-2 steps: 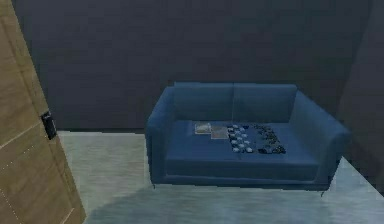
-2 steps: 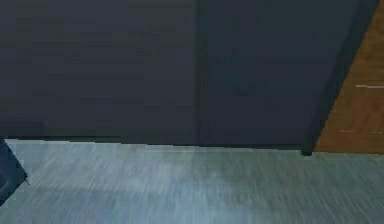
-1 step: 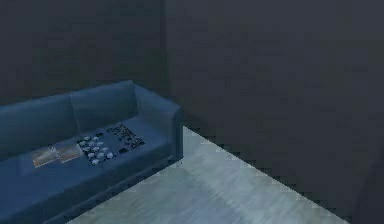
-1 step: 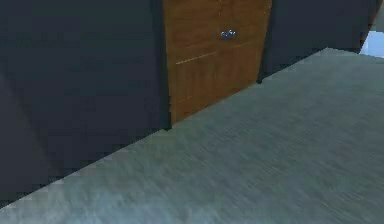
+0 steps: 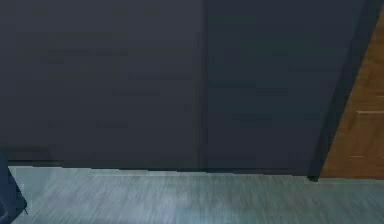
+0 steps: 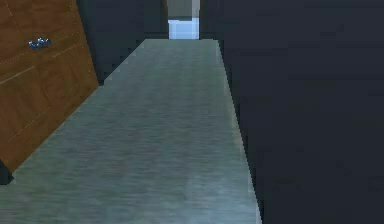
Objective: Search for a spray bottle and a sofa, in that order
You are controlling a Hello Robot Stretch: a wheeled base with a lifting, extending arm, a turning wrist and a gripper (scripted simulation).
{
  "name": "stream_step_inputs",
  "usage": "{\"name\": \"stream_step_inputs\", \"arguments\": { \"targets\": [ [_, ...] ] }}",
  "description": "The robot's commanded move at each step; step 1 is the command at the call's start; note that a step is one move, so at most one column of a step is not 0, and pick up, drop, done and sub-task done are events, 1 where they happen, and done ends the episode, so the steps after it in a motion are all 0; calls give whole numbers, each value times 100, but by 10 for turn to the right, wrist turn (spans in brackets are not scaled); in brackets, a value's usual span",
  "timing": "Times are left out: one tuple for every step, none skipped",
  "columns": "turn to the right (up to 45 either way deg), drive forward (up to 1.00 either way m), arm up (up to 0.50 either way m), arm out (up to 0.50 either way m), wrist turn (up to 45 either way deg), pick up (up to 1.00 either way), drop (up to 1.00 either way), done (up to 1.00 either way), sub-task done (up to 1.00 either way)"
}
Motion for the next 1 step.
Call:
{"name": "stream_step_inputs", "arguments": {
  "targets": [
    [0, 10, 0, 0, 0, 0, 0, 0, 0]
  ]
}}
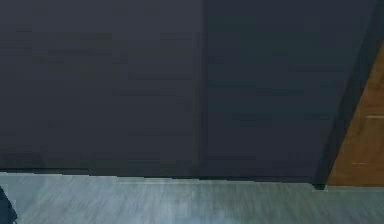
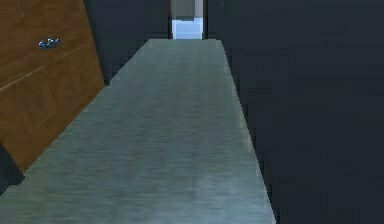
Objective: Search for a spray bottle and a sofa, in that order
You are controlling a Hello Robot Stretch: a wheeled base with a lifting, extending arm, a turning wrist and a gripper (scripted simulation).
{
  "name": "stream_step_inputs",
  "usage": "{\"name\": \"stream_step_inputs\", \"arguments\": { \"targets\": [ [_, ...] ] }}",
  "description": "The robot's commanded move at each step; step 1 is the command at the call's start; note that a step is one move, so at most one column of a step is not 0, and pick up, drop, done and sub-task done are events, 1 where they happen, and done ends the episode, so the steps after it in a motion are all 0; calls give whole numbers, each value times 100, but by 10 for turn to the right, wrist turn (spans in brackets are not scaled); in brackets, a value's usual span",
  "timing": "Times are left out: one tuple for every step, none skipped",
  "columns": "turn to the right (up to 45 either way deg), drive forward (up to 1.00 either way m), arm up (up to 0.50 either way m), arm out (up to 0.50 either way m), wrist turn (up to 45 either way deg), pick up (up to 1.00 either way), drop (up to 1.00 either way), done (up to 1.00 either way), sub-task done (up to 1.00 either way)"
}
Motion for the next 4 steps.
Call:
{"name": "stream_step_inputs", "arguments": {
  "targets": [
    [-450, 0, 0, 0, 0, 0, 0, 0, 0],
    [-210, 0, 0, 0, 0, 0, 0, 0, 0],
    [0, 60, 0, 0, 0, 0, 0, 0, 0],
    [-180, 0, 0, 0, 0, 0, 0, 0, 0]
  ]
}}
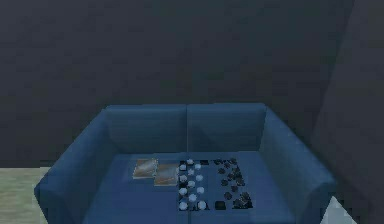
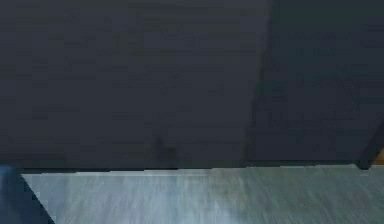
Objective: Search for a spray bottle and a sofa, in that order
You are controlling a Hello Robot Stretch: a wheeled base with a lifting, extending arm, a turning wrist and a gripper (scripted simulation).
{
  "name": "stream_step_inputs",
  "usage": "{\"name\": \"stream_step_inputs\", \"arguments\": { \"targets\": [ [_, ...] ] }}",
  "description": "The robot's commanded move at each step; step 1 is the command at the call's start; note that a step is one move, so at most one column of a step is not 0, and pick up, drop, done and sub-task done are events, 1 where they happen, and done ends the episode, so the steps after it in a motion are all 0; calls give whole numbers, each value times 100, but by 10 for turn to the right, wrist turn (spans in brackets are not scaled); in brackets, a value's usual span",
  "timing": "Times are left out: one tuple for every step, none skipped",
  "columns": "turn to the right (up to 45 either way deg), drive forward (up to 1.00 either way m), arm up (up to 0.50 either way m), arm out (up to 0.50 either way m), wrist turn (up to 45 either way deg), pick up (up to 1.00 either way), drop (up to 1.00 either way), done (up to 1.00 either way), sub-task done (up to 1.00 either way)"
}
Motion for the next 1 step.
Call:
{"name": "stream_step_inputs", "arguments": {
  "targets": [
    [0, 0, 0, 0, 0, 0, 0, 100, 0]
  ]
}}
